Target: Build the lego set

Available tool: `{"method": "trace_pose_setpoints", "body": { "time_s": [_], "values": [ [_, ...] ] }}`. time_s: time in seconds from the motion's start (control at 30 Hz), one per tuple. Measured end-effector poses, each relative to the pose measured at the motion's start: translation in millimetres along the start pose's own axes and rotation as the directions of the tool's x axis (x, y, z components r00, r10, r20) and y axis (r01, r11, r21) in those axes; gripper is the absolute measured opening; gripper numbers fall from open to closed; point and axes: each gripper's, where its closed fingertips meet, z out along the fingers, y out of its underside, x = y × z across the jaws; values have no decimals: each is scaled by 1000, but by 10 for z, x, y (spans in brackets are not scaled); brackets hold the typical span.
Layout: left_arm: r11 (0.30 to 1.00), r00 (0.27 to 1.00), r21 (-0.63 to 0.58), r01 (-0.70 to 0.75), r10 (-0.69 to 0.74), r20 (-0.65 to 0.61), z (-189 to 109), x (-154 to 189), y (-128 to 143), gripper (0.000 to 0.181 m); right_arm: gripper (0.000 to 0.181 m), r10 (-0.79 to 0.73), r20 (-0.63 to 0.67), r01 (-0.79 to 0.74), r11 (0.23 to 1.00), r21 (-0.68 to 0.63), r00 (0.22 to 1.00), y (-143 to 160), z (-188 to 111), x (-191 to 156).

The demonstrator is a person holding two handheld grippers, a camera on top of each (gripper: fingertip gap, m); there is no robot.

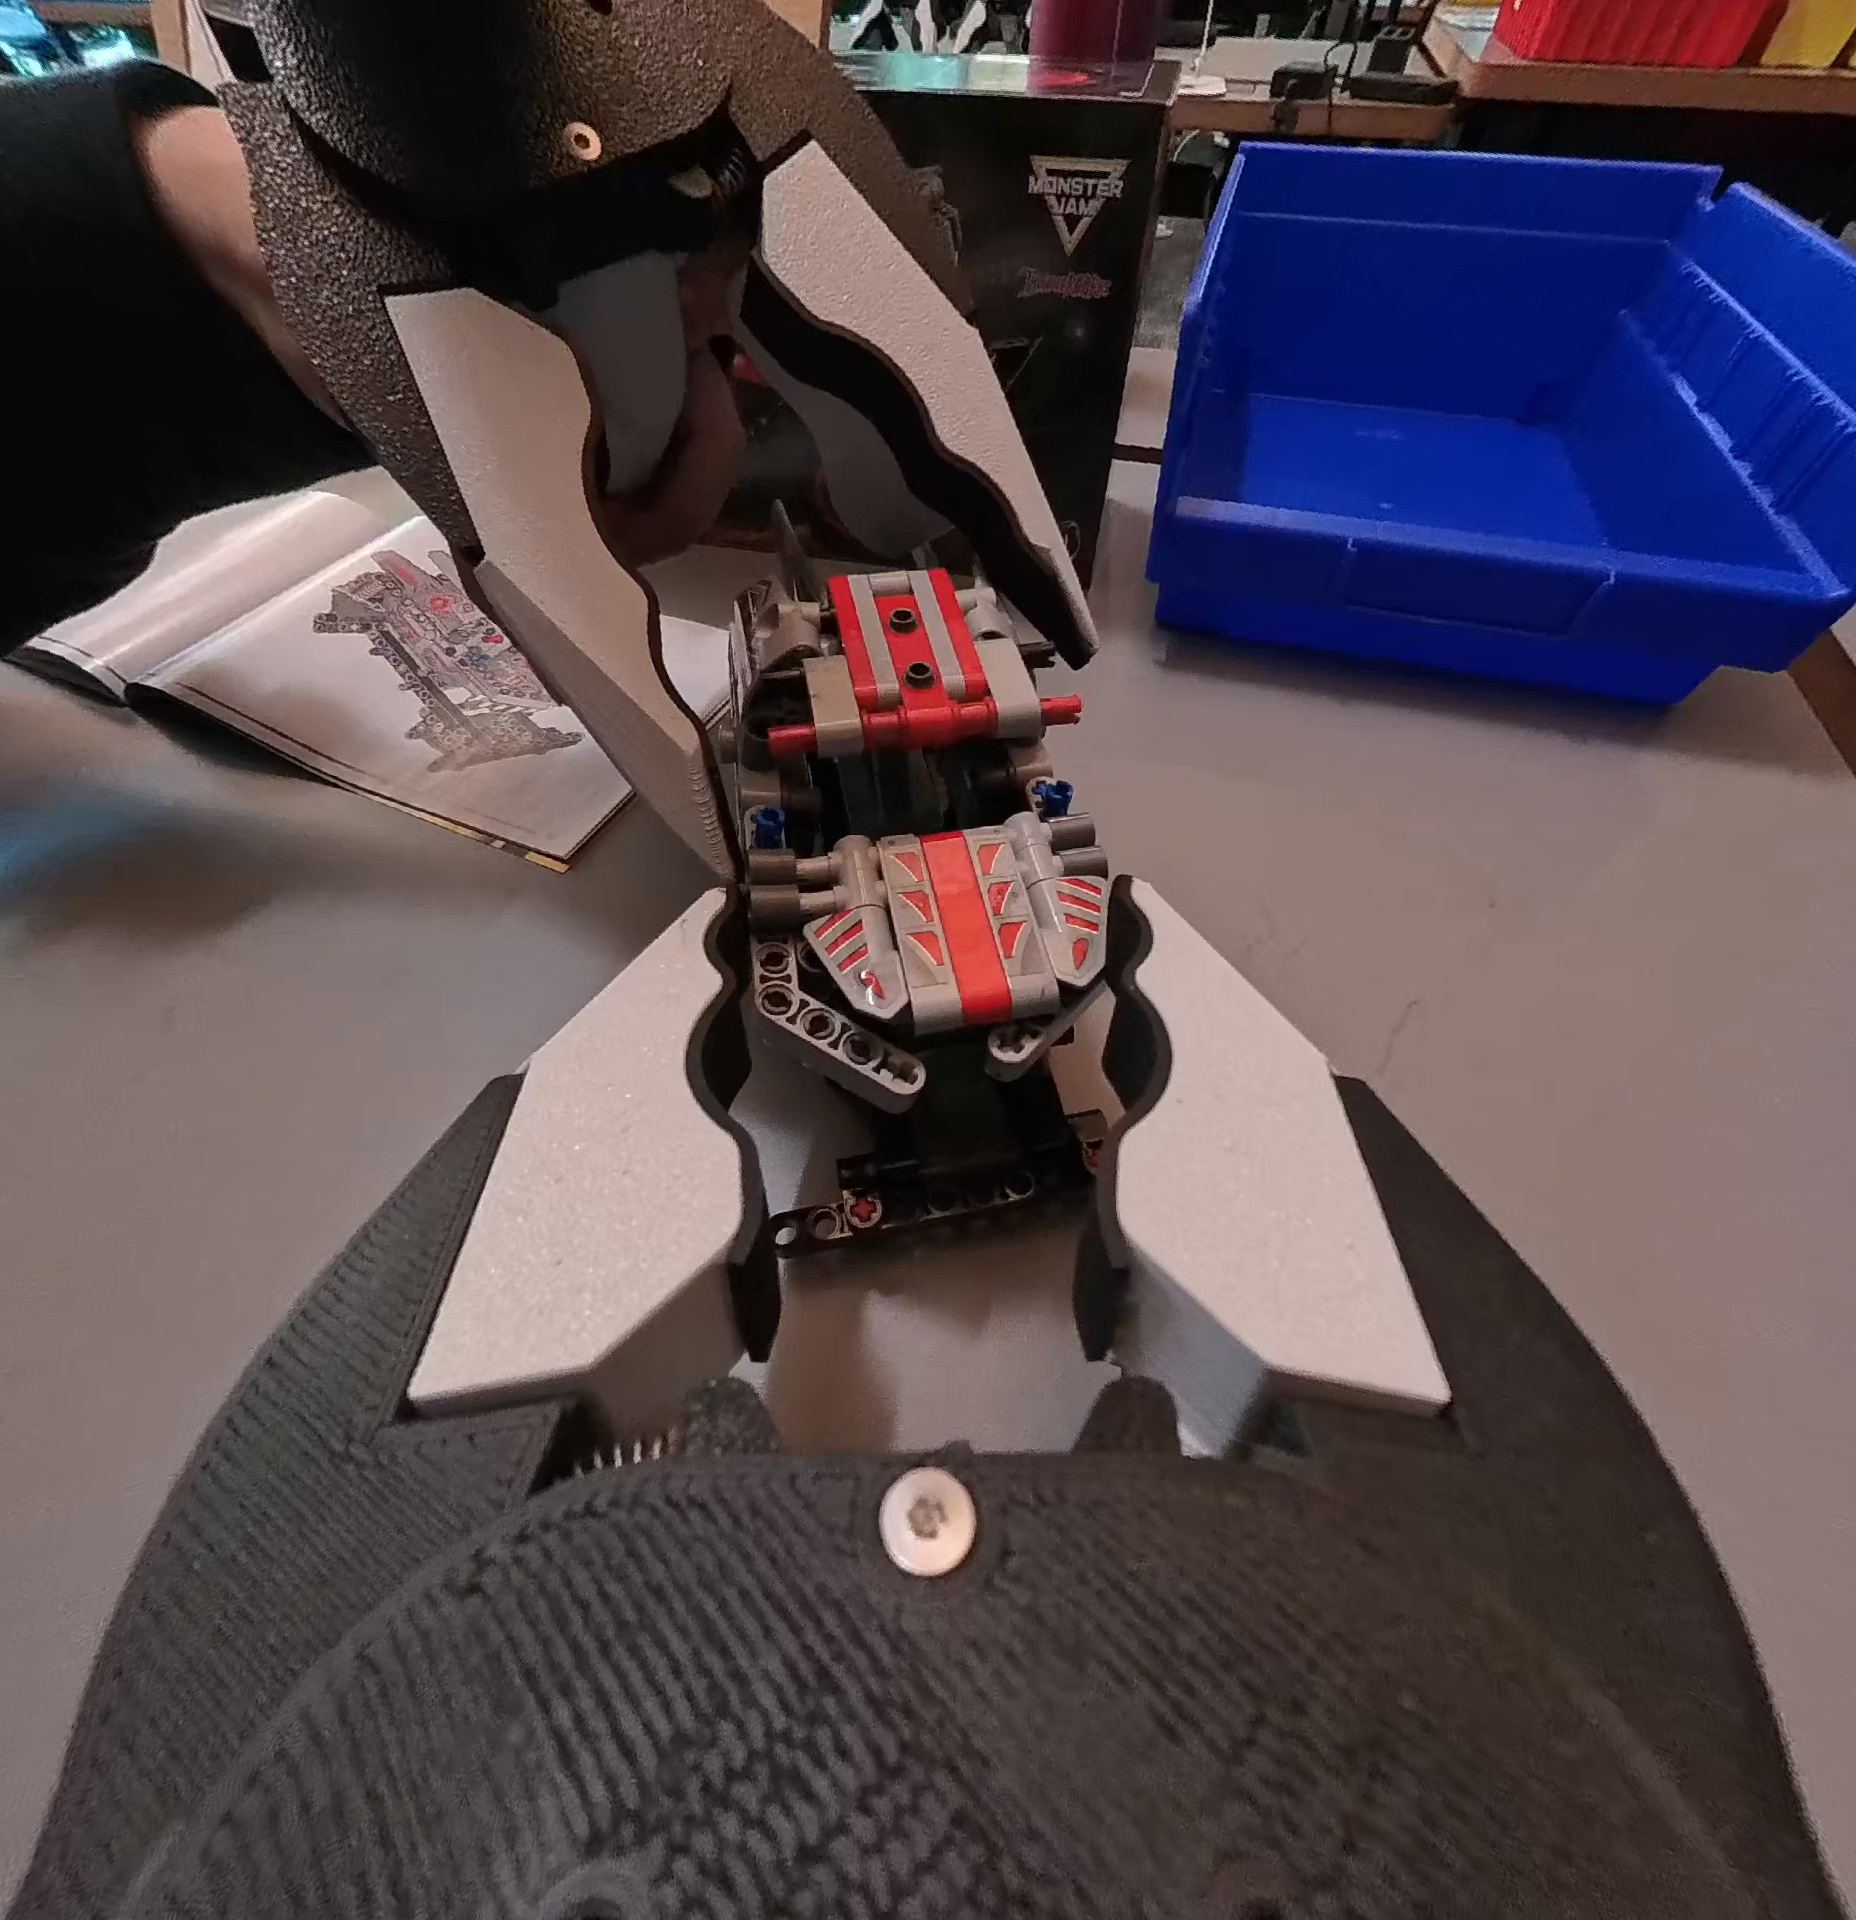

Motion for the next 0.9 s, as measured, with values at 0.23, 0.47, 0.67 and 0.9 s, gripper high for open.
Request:
{"method": "trace_pose_setpoints", "body": {
  "time_s": [0.23,0.47,0.67,0.9],
  "values": [
    [1000,1000,18,-8,8,2,-1,-2,-7,83,68,-16,0,16,1000,0,1000,1,1,-1],
    [999,1000,39,-5,4,6,-3,-22,-18,83,69,15,42,-16,1000,15,999,-24,3,11],
    [997,1000,78,-9,9,10,-7,-36,-32,82,67,12,55,-12,1000,12,998,-21,11,32],
    [991,999,127,30,-31,12,-20,-65,-62,81,68,5,72,-6,1000,21,997,-39,23,57]
  ]
}}
